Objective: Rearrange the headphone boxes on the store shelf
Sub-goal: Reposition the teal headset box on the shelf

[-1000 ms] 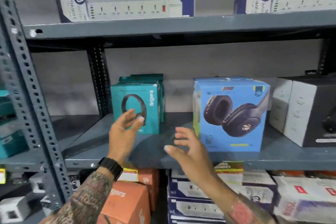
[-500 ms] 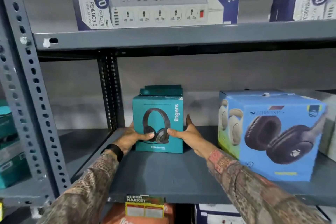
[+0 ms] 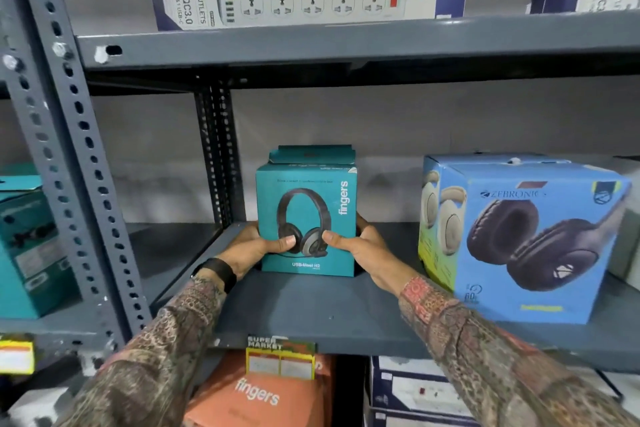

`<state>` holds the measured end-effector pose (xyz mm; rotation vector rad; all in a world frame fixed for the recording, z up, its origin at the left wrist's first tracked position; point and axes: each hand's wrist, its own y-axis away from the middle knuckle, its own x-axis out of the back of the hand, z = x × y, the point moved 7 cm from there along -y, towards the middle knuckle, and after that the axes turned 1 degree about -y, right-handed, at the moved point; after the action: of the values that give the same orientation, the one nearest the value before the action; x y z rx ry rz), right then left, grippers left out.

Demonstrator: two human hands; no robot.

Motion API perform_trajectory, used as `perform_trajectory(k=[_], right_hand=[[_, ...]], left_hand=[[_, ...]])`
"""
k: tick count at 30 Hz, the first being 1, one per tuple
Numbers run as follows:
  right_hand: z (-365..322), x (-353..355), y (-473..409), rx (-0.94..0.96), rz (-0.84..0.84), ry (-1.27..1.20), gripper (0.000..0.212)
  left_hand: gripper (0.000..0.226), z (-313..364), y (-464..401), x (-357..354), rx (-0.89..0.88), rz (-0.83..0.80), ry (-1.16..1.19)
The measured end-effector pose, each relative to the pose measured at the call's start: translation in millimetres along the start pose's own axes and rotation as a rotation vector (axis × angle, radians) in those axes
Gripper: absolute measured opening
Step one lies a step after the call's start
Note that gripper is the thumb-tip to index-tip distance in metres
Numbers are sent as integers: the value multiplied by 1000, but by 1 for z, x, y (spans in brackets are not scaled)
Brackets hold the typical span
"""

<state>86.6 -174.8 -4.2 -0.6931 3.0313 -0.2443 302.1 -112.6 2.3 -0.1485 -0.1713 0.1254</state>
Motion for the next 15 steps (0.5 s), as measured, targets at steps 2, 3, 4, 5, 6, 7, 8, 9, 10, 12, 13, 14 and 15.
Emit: perform_trajectory(k=[2,3,4,5,6,7,8,9,10,12,13,14,15], right_hand=[[-3,-3,19,2,-24,41,54],[-3,-3,30,9,-39,61,53],[-5,-3,41,20,-56,70,54],[-5,-3,50,34,-72,71,55],[-3,-2,58,53,-89,72,57],[-3,-3,66,67,-105,71,60],[-1,-3,71,81,-116,71,62],[-1,-4,75,92,-124,64,63],[-2,-5,78,101,-133,49,63],[-3,-6,82,100,-139,26,63],[-3,-8,83,95,-141,15,62],[-2,-9,84,96,-140,10,62],[-2,-10,85,90,-135,-4,62]], left_hand=[[78,3,22,-2,1,13,-28],[62,3,33,-4,5,23,-34],[51,2,44,-6,8,33,-35],[47,1,54,-8,12,44,-41],[46,1,65,-11,4,58,-52],[47,1,75,-14,-6,74,-64],[46,-1,80,-15,-8,91,-63],[45,-3,85,-15,-6,104,-60],[44,-2,88,-16,-10,111,-51],[51,1,90,-17,-15,113,-50],[56,0,90,-19,-11,104,-59],[58,2,91,-20,-1,104,-58],[54,3,93,-22,5,104,-63]])
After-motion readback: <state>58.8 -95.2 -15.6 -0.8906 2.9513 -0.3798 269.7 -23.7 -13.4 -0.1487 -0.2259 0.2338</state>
